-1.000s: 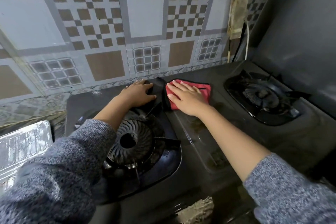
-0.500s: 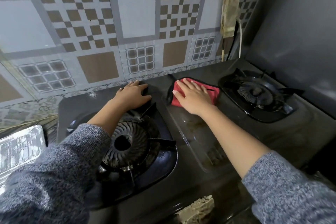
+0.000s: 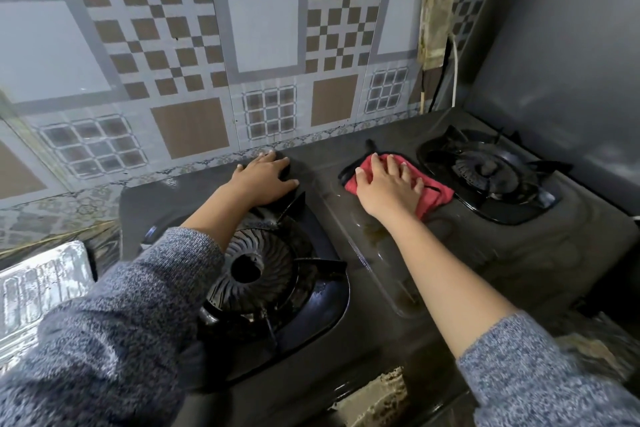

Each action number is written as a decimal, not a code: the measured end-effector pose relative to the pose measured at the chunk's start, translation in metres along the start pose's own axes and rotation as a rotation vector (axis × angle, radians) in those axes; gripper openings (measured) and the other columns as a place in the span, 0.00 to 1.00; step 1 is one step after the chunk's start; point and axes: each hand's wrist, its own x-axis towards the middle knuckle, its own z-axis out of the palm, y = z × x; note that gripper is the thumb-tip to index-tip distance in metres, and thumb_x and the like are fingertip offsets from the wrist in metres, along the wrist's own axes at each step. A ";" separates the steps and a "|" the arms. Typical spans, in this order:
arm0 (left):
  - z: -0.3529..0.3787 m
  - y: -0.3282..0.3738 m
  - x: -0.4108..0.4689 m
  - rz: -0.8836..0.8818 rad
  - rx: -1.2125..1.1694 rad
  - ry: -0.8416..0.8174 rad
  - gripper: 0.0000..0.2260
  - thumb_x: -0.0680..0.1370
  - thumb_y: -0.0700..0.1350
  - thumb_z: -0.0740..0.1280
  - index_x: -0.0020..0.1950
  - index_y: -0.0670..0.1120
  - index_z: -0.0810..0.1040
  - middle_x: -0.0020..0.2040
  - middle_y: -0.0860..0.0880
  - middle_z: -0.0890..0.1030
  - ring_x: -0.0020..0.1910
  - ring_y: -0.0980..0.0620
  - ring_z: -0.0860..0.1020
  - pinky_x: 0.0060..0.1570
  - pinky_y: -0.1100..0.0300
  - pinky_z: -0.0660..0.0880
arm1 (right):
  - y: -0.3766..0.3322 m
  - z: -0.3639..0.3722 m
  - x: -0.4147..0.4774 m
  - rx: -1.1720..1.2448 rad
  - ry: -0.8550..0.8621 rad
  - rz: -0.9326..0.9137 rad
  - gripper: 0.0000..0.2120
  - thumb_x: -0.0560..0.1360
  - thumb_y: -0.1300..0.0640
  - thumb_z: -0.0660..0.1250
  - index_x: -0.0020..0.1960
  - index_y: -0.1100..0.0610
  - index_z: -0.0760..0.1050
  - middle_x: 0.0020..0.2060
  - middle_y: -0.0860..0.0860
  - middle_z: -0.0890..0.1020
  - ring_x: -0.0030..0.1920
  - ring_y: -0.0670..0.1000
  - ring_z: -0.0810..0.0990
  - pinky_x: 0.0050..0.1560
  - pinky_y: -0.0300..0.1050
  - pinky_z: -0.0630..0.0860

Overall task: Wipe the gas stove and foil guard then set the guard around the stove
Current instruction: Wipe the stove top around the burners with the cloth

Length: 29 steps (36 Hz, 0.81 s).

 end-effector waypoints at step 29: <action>0.008 0.010 -0.002 -0.128 -0.013 0.055 0.28 0.78 0.58 0.57 0.76 0.51 0.56 0.78 0.48 0.51 0.77 0.48 0.49 0.74 0.43 0.51 | -0.030 0.006 -0.028 -0.046 -0.145 -0.356 0.25 0.79 0.40 0.44 0.75 0.43 0.48 0.77 0.52 0.48 0.75 0.59 0.43 0.70 0.66 0.40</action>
